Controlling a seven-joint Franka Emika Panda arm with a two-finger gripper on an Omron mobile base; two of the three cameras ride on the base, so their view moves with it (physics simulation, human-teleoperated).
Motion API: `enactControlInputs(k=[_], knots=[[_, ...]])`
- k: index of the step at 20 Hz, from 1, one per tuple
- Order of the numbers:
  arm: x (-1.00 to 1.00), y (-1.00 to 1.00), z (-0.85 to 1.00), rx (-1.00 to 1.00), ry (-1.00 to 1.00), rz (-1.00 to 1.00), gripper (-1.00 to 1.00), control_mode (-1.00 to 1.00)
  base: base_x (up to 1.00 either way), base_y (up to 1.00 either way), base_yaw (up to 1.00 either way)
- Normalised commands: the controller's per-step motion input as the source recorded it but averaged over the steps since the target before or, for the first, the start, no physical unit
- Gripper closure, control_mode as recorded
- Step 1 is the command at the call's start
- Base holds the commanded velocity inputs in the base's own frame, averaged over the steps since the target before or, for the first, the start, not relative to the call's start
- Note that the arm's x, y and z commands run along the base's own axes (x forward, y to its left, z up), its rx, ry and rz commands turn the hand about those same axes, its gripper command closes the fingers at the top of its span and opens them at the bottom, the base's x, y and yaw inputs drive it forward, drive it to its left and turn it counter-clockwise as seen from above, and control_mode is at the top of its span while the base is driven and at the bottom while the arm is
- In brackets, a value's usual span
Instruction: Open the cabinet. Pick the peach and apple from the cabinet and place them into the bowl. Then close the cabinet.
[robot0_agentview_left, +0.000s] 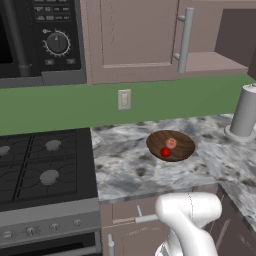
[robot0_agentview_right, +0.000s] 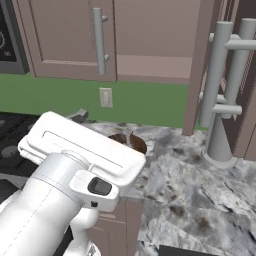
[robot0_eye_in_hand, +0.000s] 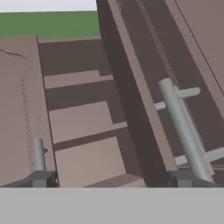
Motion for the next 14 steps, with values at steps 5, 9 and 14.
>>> enactControlInputs(k=[5,9,14], knots=[[0.14,0.00,-0.09,0.00,0.00,0.00,-1.00,-1.00,0.00,0.00,0.00],[0.23,0.00,-0.01,0.00,0.01,0.00,-1.00,-1.00,0.00,0.00,0.00],[0.33,0.00,-0.15,0.00,0.04,0.00,-1.00,-1.00,0.00,0.00,0.00]])
